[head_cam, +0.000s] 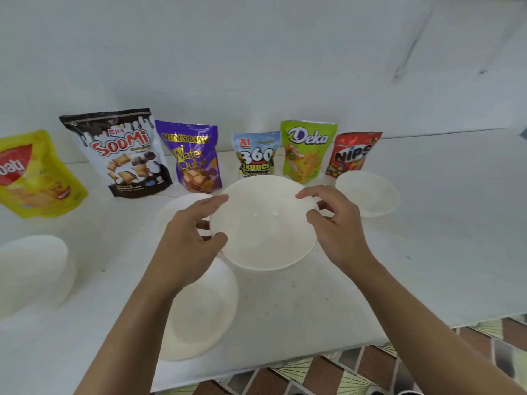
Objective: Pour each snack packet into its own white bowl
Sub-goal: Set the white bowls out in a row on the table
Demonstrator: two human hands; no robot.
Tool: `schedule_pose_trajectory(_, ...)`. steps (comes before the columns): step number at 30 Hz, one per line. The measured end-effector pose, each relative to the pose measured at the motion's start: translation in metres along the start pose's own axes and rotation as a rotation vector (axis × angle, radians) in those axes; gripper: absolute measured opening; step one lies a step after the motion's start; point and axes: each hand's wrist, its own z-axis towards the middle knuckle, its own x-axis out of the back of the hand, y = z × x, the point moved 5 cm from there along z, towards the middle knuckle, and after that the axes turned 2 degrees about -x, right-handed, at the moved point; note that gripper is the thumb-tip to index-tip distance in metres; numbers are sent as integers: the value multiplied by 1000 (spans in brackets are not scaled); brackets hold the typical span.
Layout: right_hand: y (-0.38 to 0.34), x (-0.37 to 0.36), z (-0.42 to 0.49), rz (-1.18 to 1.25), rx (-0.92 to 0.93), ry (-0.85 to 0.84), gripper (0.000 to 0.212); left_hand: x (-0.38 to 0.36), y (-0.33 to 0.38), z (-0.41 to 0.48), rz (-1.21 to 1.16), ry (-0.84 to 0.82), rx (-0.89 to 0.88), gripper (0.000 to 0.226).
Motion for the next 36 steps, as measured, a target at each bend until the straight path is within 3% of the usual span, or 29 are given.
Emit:
schedule_pose_trajectory(14,79,63,-16,-138,22,-336,41,-106,-18,-49,30,45,200,73)
schedule_pose_trajectory(28,119,54,-39,-265,-138,-299,41,-139,-45,-56,-12,8,252,73)
schedule_pose_trajectory(36,117,52,-35,-300,-136,-297,33,-130,-50,-48,-42,-51,258,51)
